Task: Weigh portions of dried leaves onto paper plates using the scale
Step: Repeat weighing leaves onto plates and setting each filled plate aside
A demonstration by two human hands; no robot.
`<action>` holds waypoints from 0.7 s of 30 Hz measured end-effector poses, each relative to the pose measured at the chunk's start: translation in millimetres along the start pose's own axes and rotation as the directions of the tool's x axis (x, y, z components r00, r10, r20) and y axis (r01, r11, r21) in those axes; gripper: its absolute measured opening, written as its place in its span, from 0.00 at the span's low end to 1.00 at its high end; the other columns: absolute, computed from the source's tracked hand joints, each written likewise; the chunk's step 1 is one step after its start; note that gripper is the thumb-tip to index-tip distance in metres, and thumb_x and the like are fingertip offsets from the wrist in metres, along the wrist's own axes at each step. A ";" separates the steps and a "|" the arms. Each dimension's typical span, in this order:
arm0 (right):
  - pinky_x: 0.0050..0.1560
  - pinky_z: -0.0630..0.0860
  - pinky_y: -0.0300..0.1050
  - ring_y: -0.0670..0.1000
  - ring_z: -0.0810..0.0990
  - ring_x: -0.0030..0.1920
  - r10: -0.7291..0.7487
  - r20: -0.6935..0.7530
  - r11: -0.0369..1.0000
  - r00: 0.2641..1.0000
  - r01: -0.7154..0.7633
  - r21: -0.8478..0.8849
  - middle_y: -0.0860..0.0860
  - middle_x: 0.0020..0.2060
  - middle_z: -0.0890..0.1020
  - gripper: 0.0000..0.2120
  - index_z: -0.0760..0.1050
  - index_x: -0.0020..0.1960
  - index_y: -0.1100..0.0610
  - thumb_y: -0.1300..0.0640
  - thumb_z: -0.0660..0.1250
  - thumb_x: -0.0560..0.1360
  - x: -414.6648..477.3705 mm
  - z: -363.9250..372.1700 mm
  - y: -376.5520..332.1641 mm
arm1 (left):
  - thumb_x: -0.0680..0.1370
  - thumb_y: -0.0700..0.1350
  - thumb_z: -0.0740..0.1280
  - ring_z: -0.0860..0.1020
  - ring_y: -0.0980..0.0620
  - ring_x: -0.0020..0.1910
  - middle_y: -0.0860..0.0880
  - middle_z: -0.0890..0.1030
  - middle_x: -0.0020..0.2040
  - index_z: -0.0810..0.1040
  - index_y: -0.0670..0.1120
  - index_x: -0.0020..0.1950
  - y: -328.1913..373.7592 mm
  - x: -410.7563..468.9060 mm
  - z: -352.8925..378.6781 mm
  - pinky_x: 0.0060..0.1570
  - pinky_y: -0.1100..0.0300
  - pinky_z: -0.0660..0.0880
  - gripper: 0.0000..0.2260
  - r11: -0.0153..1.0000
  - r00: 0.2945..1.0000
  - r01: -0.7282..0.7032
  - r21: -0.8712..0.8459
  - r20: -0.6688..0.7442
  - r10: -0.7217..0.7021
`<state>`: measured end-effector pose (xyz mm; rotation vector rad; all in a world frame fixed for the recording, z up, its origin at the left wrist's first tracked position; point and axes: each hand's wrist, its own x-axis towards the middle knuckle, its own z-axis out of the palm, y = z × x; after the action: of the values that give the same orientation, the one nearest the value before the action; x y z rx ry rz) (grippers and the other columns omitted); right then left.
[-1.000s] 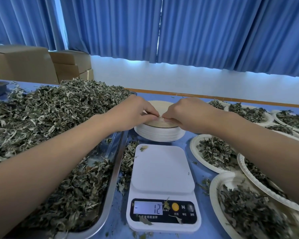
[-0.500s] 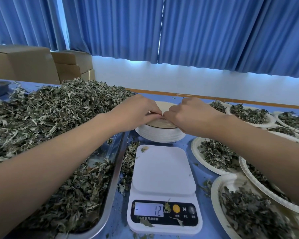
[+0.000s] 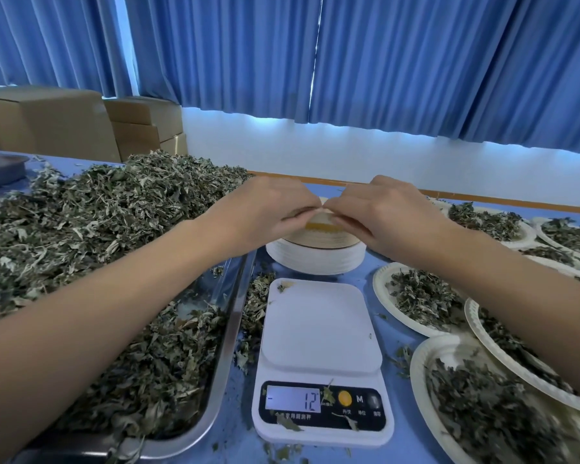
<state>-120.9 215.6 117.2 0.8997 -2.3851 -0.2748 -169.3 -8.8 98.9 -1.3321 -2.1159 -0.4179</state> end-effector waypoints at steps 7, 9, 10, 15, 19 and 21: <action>0.40 0.78 0.54 0.58 0.84 0.42 -0.035 -0.192 0.991 0.981 0.059 0.123 0.53 0.46 0.85 0.09 0.85 0.57 0.59 0.60 0.71 0.78 -62.6 -9.1 -59.9 | 0.83 0.55 0.60 0.80 0.50 0.38 0.51 0.84 0.40 0.84 0.49 0.48 -1.8 -35.5 -23.8 0.44 0.49 0.79 0.16 0.881 0.884 0.459 -0.118 -0.037 -0.466; 0.40 0.78 0.52 0.56 0.85 0.44 -0.033 -0.158 0.982 0.987 0.062 0.178 0.51 0.48 0.85 0.10 0.85 0.57 0.57 0.58 0.72 0.77 -81.2 -6.0 -76.5 | 0.83 0.54 0.60 0.81 0.50 0.43 0.50 0.85 0.47 0.83 0.50 0.53 -8.1 -46.0 -27.6 0.50 0.50 0.79 0.14 0.818 0.786 0.573 0.056 0.247 -0.567; 0.40 0.78 0.52 0.54 0.85 0.45 -0.030 -0.130 0.978 0.991 0.056 0.199 0.50 0.48 0.85 0.09 0.85 0.57 0.55 0.56 0.73 0.78 -88.8 -4.5 -83.2 | 0.84 0.54 0.60 0.81 0.50 0.46 0.50 0.84 0.52 0.82 0.49 0.56 -8.4 -52.7 -27.2 0.53 0.52 0.79 0.14 0.796 0.703 0.587 0.144 0.397 -0.590; 0.41 0.80 0.52 0.50 0.83 0.43 0.016 -0.054 0.972 0.998 -0.002 0.237 0.46 0.47 0.85 0.10 0.86 0.53 0.52 0.47 0.71 0.78 -107.8 -4.5 -103.1 | 0.83 0.52 0.62 0.75 0.46 0.65 0.46 0.75 0.71 0.69 0.49 0.76 6.5 -75.2 -19.9 0.62 0.56 0.73 0.21 0.825 0.345 0.457 0.332 0.789 -0.509; 0.46 0.78 0.53 0.54 0.84 0.47 0.062 -0.168 0.967 0.984 -0.018 0.254 0.51 0.49 0.85 0.14 0.86 0.52 0.56 0.48 0.66 0.81 -99.0 -18.7 -126.6 | 0.83 0.49 0.64 0.75 0.50 0.45 0.54 0.76 0.46 0.75 0.47 0.67 9.7 -73.0 -23.2 0.40 0.61 0.71 0.14 0.836 0.397 0.466 0.289 0.776 -0.490; 0.41 0.76 0.50 0.54 0.81 0.41 -0.015 -0.228 0.951 0.973 0.084 0.297 0.50 0.43 0.84 0.14 0.85 0.45 0.56 0.50 0.66 0.82 -91.8 -22.4 -151.5 | 0.82 0.47 0.64 0.78 0.46 0.44 0.52 0.77 0.42 0.78 0.45 0.54 12.3 -72.8 -24.8 0.45 0.53 0.75 0.07 0.866 0.410 0.423 0.267 0.795 -0.446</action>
<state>30.1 162.3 38.5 1.0698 -2.2295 0.1765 -127.2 -68.2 71.3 -1.0077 -3.3192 0.1396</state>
